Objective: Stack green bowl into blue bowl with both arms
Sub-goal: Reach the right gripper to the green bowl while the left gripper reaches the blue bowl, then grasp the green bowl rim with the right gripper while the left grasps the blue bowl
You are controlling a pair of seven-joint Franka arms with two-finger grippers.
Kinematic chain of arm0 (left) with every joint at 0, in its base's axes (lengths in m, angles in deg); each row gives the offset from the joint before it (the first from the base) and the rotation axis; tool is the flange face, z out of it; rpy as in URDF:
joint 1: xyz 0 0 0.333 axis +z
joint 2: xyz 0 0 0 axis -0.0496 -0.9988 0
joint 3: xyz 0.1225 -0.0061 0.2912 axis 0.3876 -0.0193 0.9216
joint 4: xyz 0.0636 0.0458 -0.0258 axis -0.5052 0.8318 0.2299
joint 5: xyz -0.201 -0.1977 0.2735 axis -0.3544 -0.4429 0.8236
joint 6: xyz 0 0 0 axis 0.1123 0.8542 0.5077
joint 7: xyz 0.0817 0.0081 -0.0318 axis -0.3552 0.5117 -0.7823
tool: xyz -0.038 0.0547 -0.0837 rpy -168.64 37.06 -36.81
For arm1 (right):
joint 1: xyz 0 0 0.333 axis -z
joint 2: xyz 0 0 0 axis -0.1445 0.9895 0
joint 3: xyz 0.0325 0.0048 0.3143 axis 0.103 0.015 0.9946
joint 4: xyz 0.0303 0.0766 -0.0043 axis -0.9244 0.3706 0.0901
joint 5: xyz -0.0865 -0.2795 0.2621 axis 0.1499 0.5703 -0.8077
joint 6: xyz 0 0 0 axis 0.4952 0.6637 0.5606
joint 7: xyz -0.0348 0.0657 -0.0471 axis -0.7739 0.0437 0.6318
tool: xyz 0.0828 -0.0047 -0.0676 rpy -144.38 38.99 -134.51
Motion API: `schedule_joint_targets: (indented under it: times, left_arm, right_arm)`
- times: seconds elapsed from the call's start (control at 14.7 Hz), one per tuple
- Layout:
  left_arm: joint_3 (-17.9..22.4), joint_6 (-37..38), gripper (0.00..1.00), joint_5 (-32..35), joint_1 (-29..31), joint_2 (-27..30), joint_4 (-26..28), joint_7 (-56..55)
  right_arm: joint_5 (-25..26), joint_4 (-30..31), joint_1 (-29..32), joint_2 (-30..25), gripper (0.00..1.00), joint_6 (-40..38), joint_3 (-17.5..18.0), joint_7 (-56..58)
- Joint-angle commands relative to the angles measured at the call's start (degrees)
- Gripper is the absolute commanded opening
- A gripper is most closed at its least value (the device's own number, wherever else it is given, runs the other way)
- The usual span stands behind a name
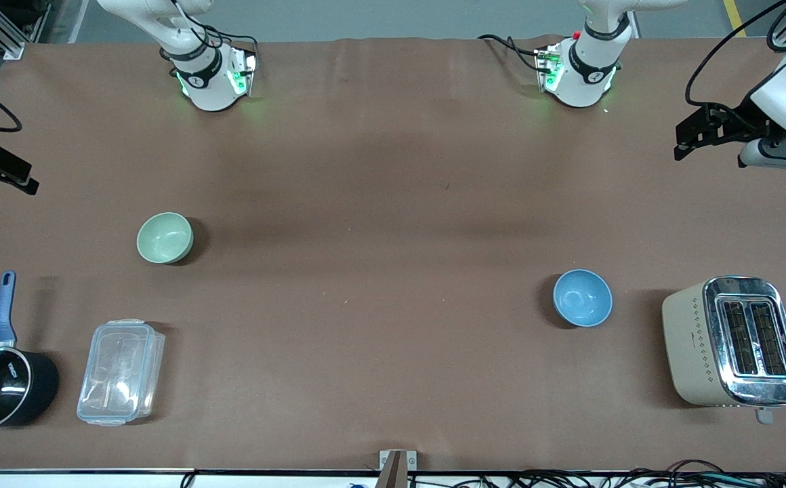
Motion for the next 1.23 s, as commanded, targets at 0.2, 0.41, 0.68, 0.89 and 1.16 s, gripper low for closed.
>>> schedule_joint_targets:
  times: [0.2, 0.41, 0.68, 0.89, 1.16]
  left_arm:
    - [-0.22, -0.14, 1.00, 1.55, 0.23, -2.89, -3.71, 0.00]
    - [0.31, -3.19, 1.00, 1.90, 0.41, -11.05, -4.08, -0.09]
    - [0.13, -15.58, 1.00, 5.94, -0.20, -21.77, -1.89, -1.74]
    - [0.04, -27.60, 1.00, 5.95, 0.06, -27.94, 2.23, -4.65]
    - [0.22, -38.35, 1.00, 5.95, 0.76, -34.79, 5.94, -4.92]
  right_arm:
    - [-0.88, 0.39, 1.08, -0.47, 1.00, 0.20, 0.50, 0.67]
    - [1.30, 1.01, 1.17, -0.47, 1.00, -0.06, 0.50, 0.94]
    - [2.28, 9.86, 2.92, -0.82, 1.00, 3.53, 0.50, 1.11]
    - [2.28, 21.28, 5.20, -1.52, 1.00, 13.17, 0.41, 4.79]
    - [2.46, 37.00, 5.74, -1.52, 1.00, 33.01, 0.41, 5.24]
